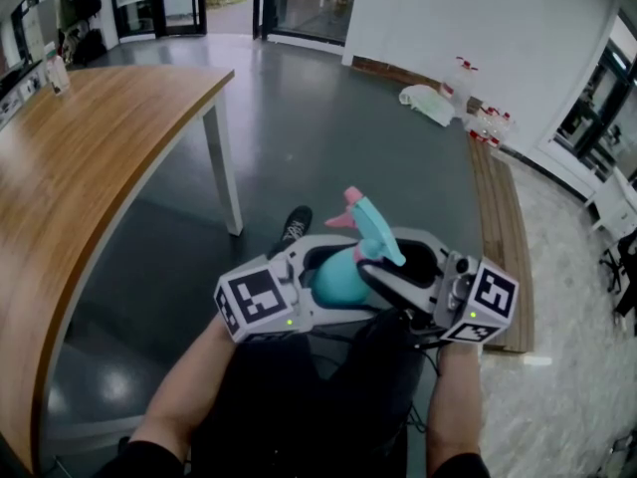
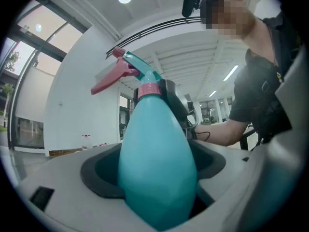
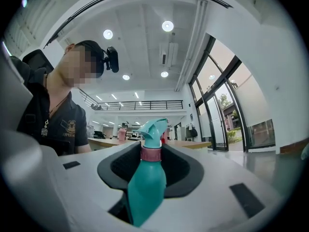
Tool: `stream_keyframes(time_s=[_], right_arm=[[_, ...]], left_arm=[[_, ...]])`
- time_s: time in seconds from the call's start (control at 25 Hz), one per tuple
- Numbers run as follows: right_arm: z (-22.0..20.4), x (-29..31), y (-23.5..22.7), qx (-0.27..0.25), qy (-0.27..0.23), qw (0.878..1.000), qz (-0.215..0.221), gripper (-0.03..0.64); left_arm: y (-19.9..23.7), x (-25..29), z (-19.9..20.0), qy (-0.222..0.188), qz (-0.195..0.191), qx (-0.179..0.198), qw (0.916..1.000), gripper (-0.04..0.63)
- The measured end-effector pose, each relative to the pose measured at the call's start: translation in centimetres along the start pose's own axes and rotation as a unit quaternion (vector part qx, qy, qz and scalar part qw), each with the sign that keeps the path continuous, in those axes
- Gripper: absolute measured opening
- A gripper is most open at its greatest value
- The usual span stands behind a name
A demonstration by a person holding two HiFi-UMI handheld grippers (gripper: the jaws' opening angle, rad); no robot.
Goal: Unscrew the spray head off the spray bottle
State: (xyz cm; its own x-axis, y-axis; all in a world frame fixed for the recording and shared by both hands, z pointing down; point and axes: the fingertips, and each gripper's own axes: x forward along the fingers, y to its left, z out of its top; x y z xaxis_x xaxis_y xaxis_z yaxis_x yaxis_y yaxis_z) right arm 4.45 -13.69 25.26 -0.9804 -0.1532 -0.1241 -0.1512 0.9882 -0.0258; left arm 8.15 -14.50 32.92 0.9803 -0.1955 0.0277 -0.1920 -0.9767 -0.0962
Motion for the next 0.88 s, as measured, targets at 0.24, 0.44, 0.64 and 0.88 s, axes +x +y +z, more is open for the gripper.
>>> stream_keyframes(time_s=[0.24, 0.44, 0.64, 0.88], right_arm=[[-0.2, 0.8, -0.6, -0.015, 0.019, 0.999, -0.046, 0.149], [-0.9, 0.6, -1.5, -0.018, 0.039, 0.995, -0.089, 0.181], [-0.2, -0.3, -2.5, -0.014, 0.031, 0.982, -0.187, 0.181], [-0.1, -0.1, -2.3, 0.000, 0.042, 0.966, -0.253, 0.180]], left_arm=[[1.2, -0.2, 0.1, -0.004, 0.037, -0.003, 0.9993, 0.411], [2.7, -0.4, 0.4, -0.015, 0.080, 0.001, 0.9967, 0.411], [3.9, -0.4, 0.4, -0.013, 0.142, -0.007, 0.9898, 0.411], [4.7, -0.2, -0.4, 0.010, 0.196, -0.011, 0.9804, 0.411]])
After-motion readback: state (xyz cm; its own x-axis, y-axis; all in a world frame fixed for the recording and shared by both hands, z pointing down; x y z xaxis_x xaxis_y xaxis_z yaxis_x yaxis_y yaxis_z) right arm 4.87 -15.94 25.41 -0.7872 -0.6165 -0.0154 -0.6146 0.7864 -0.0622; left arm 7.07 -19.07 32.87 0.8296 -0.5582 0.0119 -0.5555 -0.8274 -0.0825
